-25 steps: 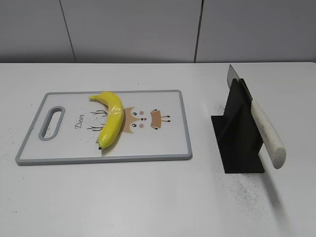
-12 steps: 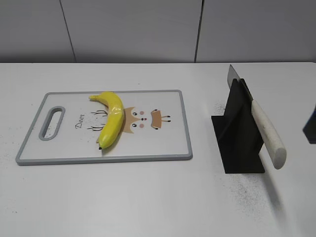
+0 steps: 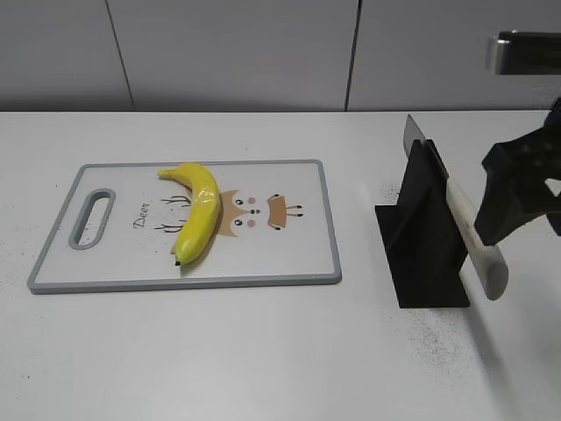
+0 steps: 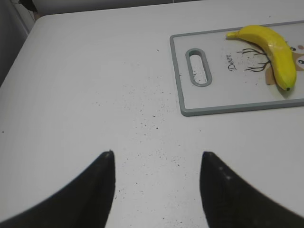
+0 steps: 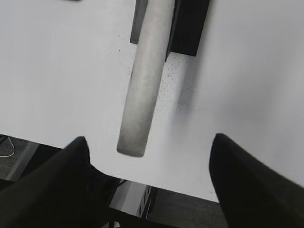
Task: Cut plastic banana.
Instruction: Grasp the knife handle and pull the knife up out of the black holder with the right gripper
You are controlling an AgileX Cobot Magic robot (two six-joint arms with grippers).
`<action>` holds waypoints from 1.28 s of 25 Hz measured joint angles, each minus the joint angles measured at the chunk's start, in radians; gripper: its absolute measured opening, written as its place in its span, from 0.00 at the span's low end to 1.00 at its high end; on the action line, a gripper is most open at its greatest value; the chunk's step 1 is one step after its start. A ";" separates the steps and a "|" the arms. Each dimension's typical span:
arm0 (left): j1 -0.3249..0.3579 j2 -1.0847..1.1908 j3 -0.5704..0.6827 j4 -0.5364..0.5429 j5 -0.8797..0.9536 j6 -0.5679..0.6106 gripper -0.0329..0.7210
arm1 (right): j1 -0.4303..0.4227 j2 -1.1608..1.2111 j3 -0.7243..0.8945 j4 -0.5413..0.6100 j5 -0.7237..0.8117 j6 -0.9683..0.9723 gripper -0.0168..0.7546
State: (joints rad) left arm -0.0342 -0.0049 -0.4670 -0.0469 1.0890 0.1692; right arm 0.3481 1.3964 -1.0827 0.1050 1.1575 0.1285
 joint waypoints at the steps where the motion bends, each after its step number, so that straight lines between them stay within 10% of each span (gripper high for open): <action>1: 0.000 0.000 0.000 0.000 0.000 0.000 0.75 | 0.000 0.017 0.000 0.001 -0.010 0.000 0.78; 15: 0.000 0.000 0.000 0.000 0.000 0.000 0.75 | 0.000 0.239 -0.001 0.000 -0.130 0.030 0.73; 21: 0.000 0.000 0.000 0.000 0.000 0.000 0.75 | 0.000 0.247 -0.021 0.017 -0.085 0.079 0.23; 32: 0.000 0.000 0.000 -0.001 0.000 0.000 0.75 | 0.000 0.248 -0.168 0.017 0.062 0.123 0.24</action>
State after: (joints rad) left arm -0.0342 -0.0049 -0.4670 -0.0478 1.0890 0.1692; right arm 0.3486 1.6443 -1.2505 0.1225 1.2197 0.2511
